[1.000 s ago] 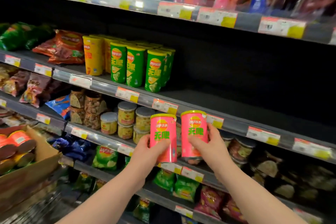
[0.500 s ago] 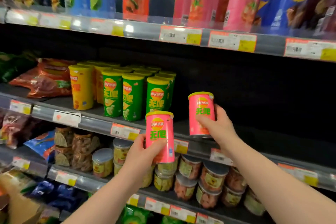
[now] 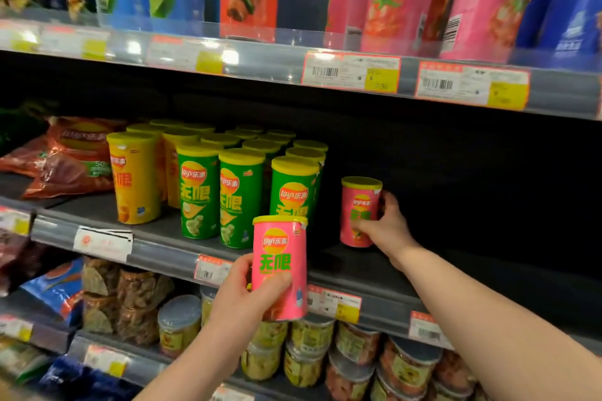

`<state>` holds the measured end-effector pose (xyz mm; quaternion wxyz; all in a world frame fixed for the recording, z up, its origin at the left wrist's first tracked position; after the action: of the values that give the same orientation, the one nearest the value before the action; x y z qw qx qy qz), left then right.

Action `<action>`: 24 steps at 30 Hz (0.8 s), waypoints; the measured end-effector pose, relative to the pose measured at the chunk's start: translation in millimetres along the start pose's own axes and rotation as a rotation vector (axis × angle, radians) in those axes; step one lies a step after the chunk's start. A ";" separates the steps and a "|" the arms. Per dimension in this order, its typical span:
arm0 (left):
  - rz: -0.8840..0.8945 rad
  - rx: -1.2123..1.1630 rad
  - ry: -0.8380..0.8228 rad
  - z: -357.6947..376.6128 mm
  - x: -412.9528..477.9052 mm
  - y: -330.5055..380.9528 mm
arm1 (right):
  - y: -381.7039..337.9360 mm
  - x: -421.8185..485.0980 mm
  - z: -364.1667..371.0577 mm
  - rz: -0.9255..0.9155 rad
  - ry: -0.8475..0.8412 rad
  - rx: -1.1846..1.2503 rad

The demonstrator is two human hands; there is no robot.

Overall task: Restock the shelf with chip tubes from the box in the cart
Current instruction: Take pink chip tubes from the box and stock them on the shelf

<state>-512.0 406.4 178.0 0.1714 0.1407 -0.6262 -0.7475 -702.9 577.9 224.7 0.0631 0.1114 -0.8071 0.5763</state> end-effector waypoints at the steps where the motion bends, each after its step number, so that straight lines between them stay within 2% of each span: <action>1: 0.002 -0.006 0.012 0.0 1.2 -1.2 | 1.8 5.0 2.0 -0.006 -0.007 0.004; 11: 0.058 -0.042 0.099 12.5 3.7 -1.5 | 12.2 45.3 15.1 -0.013 -0.024 -0.143; 15: 0.096 -0.049 0.072 28.7 1.8 -0.3 | 17.9 47.6 10.0 0.013 -0.090 -0.143; 19: 0.132 -0.053 0.039 52.7 4.4 1.2 | 9.0 33.2 -11.8 -0.020 -0.051 -0.127; 21: 0.155 -0.040 0.008 68.0 7.0 3.1 | -1.6 16.7 -22.6 -0.045 -0.179 0.003; 24: 0.193 -0.026 -0.043 93.2 13.5 8.0 | -10.4 -16.2 -34.0 0.024 -0.562 0.241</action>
<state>-563.2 482.0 202.4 0.2312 0.0614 -0.6305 -0.7385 -685.4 608.6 241.6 -0.1829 0.2637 -0.7199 0.6154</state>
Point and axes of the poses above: each hand's wrist, its own x-axis towards the middle knuckle, its own z-axis out of the palm, y = z × x, the point moved 4 cm from there along x, towards the middle knuckle, and after that the axes turned 3 degrees about y, right-handed, at the moved point
